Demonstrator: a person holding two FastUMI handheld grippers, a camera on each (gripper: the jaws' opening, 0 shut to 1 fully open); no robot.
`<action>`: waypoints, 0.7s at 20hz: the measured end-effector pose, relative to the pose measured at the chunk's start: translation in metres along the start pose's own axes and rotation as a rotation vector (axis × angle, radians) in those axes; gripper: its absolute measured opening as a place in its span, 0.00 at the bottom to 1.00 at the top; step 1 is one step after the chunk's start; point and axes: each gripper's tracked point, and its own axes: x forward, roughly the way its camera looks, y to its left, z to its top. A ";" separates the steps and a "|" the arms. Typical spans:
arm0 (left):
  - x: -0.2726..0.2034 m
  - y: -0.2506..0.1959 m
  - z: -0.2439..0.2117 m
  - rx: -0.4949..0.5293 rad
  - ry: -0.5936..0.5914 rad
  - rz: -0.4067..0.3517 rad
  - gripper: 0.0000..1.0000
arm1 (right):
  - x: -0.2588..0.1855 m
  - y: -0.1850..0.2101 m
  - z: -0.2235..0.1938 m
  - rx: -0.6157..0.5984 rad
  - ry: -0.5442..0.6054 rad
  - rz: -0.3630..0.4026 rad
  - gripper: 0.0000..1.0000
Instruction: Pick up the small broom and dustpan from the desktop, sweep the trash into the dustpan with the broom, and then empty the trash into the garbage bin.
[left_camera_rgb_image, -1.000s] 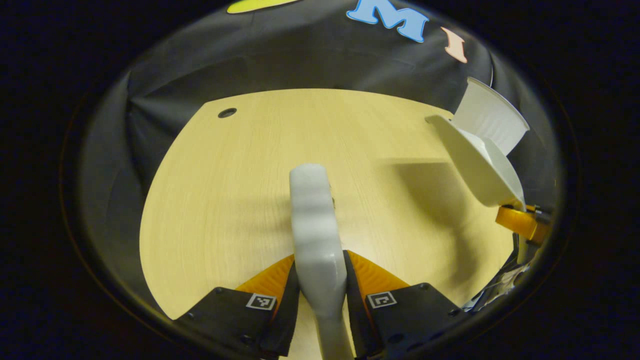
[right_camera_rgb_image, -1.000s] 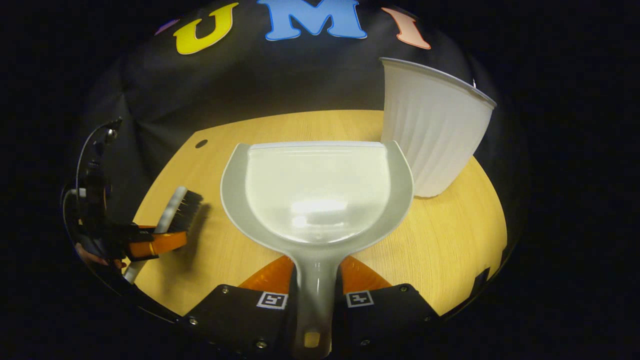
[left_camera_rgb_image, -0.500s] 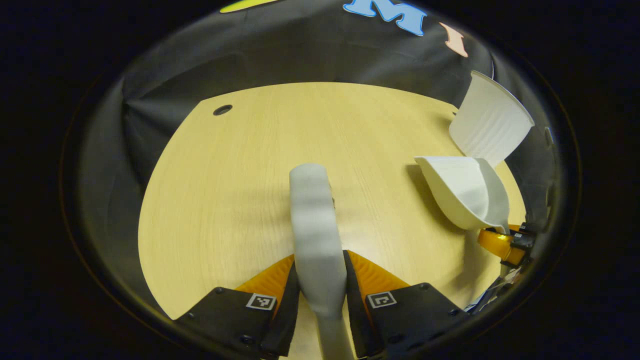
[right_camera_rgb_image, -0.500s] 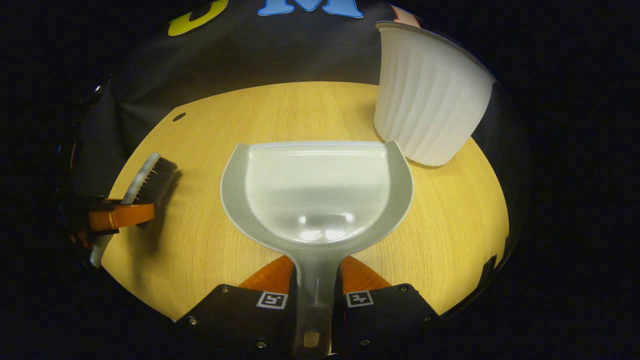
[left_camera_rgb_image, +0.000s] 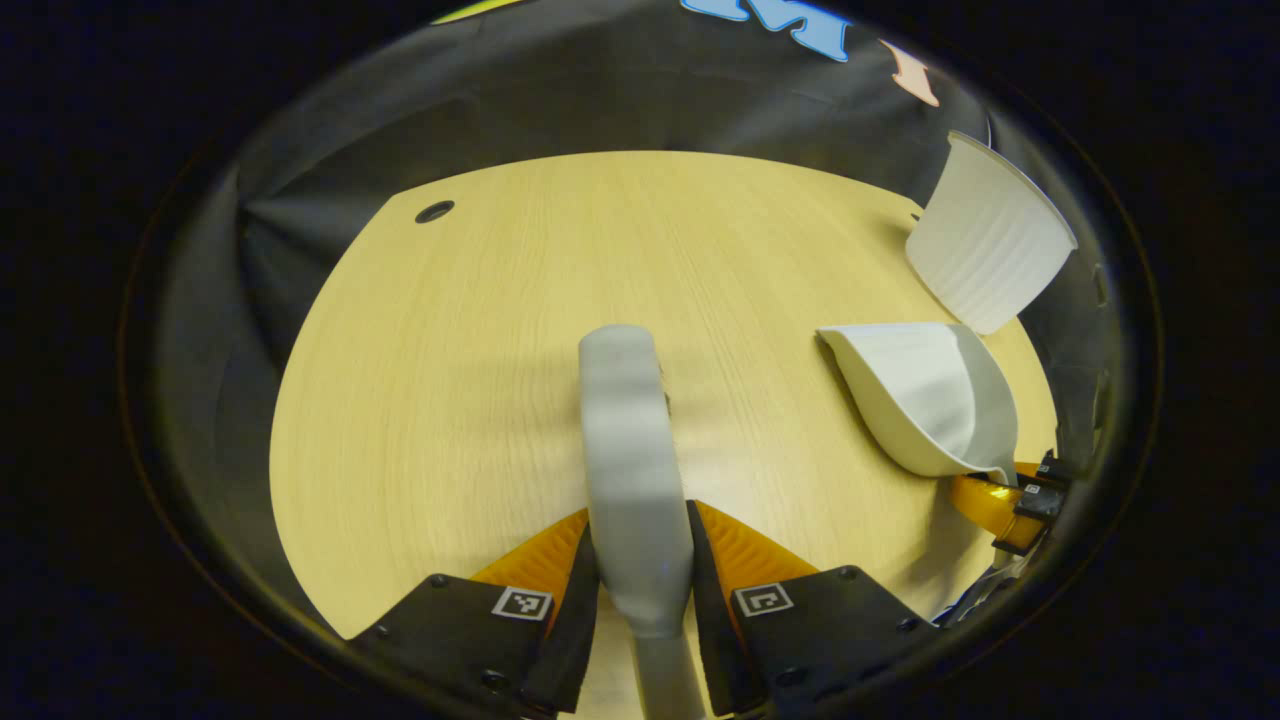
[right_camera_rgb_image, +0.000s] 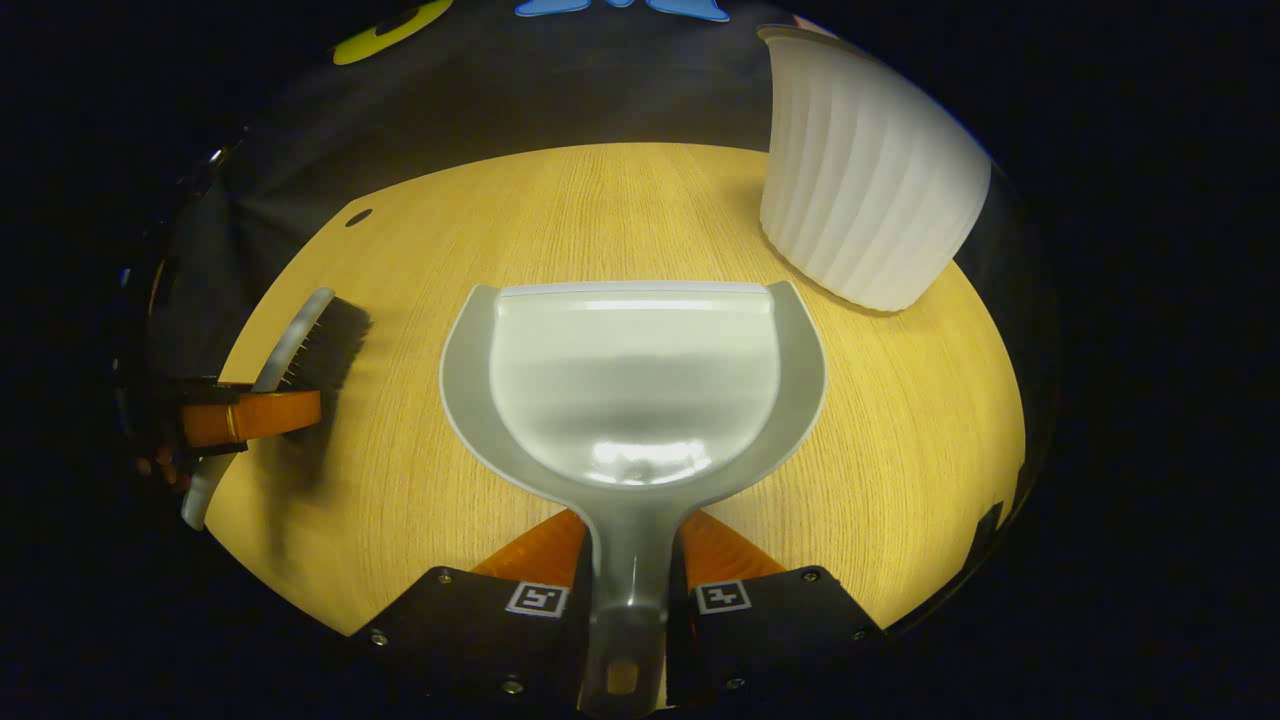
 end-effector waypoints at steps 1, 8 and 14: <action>0.005 -0.003 0.000 0.004 0.001 0.003 0.52 | 0.001 0.000 0.000 0.003 0.004 0.001 0.32; 0.010 -0.002 -0.001 0.017 0.021 0.025 0.55 | -0.004 -0.001 0.003 0.009 0.024 0.025 0.38; 0.000 -0.002 0.005 0.031 -0.015 0.030 0.68 | -0.017 -0.004 0.005 0.020 0.029 0.049 0.61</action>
